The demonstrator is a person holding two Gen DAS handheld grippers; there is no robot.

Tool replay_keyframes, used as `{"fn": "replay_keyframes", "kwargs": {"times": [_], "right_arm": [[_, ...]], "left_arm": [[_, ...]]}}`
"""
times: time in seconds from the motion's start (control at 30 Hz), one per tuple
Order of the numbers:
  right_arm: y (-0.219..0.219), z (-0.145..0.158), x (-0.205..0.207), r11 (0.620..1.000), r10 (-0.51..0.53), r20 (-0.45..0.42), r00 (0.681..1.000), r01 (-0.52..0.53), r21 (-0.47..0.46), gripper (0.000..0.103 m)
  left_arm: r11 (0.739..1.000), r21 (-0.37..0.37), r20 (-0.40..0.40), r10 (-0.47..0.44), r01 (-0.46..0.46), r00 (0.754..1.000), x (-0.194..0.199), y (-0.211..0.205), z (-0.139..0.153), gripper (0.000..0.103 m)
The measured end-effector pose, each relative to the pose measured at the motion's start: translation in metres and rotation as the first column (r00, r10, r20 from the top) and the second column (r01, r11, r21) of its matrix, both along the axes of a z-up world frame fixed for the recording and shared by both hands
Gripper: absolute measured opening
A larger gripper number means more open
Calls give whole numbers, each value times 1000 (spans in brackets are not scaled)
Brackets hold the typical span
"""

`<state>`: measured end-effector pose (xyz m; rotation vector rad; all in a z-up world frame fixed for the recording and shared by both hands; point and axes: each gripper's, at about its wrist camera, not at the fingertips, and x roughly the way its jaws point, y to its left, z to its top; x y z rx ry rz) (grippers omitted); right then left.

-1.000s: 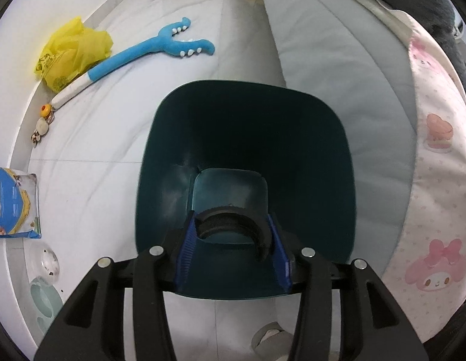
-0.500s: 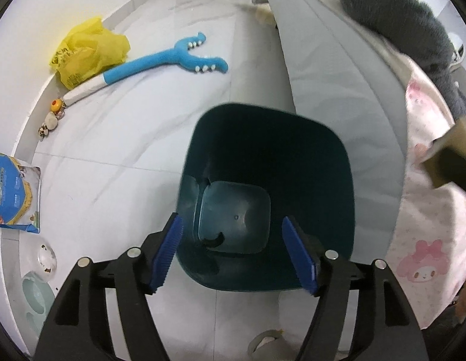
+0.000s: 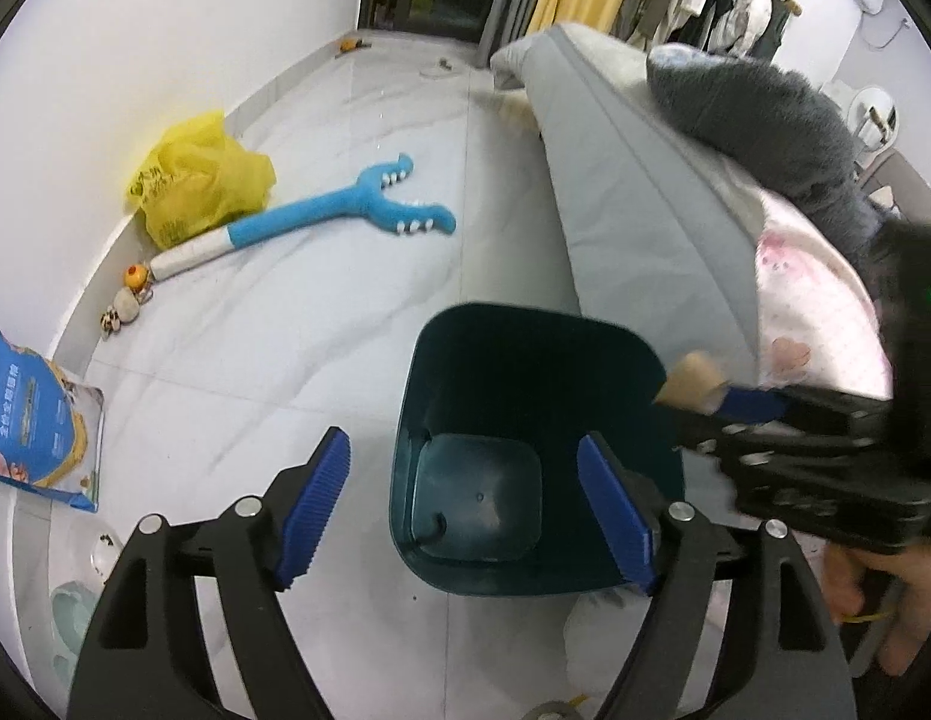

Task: Collect trash
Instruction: 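Open the right gripper to drop the tape core into the bin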

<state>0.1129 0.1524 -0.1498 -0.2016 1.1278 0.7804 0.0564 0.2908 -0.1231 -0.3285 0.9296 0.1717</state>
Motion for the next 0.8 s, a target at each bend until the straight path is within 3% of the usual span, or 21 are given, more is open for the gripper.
{"fn": "replay_keyframes", "kwargs": {"times": [0.63, 0.73, 0.77, 0.8], "right_arm": [[21, -50, 2, 996, 1, -64, 998, -6, -86, 47], [21, -52, 3, 995, -2, -56, 998, -3, -99, 48], [20, -51, 3, 995, -5, -57, 998, -1, -95, 49], [22, -50, 3, 996, -5, -55, 998, -1, -94, 54]], "left_arm": [[984, 171, 214, 17, -55, 977, -33, -3, 42, 85], [982, 177, 248, 26, -71, 968, -39, -2, 50, 90], [981, 177, 269, 30, -80, 963, -41, -2, 55, 95], [981, 177, 285, 32, -85, 958, -43, -3, 58, 96]]}}
